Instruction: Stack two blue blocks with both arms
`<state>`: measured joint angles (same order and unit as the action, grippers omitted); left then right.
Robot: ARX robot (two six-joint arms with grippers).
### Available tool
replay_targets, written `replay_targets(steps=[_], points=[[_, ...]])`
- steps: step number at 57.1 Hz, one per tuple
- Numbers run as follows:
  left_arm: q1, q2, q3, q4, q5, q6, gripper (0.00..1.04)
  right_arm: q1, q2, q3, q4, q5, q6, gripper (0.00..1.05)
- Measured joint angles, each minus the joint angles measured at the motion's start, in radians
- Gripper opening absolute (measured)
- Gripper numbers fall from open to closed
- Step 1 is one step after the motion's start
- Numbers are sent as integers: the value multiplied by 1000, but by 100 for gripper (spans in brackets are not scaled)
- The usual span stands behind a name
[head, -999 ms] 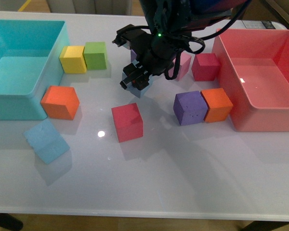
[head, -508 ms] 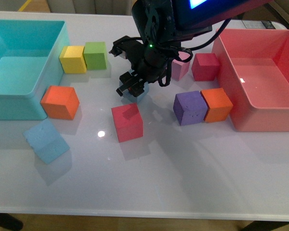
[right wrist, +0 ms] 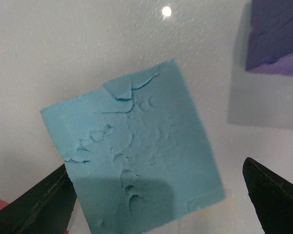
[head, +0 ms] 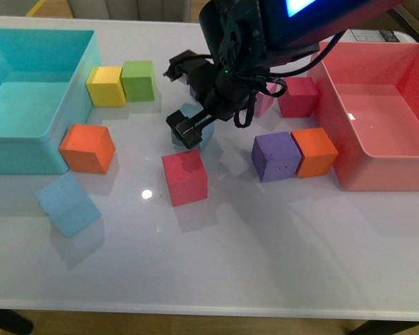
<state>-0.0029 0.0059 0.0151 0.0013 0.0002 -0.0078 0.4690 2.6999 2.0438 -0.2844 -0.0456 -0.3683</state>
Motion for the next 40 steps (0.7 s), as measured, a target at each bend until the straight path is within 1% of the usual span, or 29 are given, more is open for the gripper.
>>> replay_targets(steps=[3, 12, 17, 20, 24, 25, 27, 28, 29, 30, 32, 34, 35, 37, 38, 40], points=[[0, 0, 0, 0, 0, 0, 96, -6, -42, -43, 47, 0, 2, 96], [0, 0, 0, 0, 0, 0, 96, -40, -256, -262, 271, -3, 10, 96], [0, 0, 0, 0, 0, 0, 96, -58, -362, -374, 370, -9, 19, 96], [0, 0, 0, 0, 0, 0, 96, -79, -473, -491, 451, -10, 33, 96], [0, 0, 0, 0, 0, 0, 96, -98, -565, -586, 509, -24, 58, 96], [0, 0, 0, 0, 0, 0, 96, -102, -590, -617, 534, -14, 71, 95], [0, 0, 0, 0, 0, 0, 96, -106, -656, -734, 731, 143, 146, 88], [0, 0, 0, 0, 0, 0, 96, -108, -669, -760, 775, 161, 154, 86], [0, 0, 0, 0, 0, 0, 96, -112, -696, -811, 861, 235, 195, 83], [0, 0, 0, 0, 0, 0, 96, -117, -722, -863, 938, 279, 224, 79], [0, 0, 0, 0, 0, 0, 96, -126, -763, -941, 1040, 326, 253, 74], [0, 0, 0, 0, 0, 0, 96, -145, -816, -1036, 1147, 340, 290, 67], [0, 0, 0, 0, 0, 0, 96, -150, -830, -1059, 1169, 340, 297, 65], [0, 0, 0, 0, 0, 0, 96, -171, -880, -1143, 1237, 335, 317, 58], [0, 0, 0, 0, 0, 0, 96, -176, -892, -1162, 1250, 333, 320, 57], [0, 0, 0, 0, 0, 0, 96, -195, -937, -1236, 1286, 320, 333, 50]])
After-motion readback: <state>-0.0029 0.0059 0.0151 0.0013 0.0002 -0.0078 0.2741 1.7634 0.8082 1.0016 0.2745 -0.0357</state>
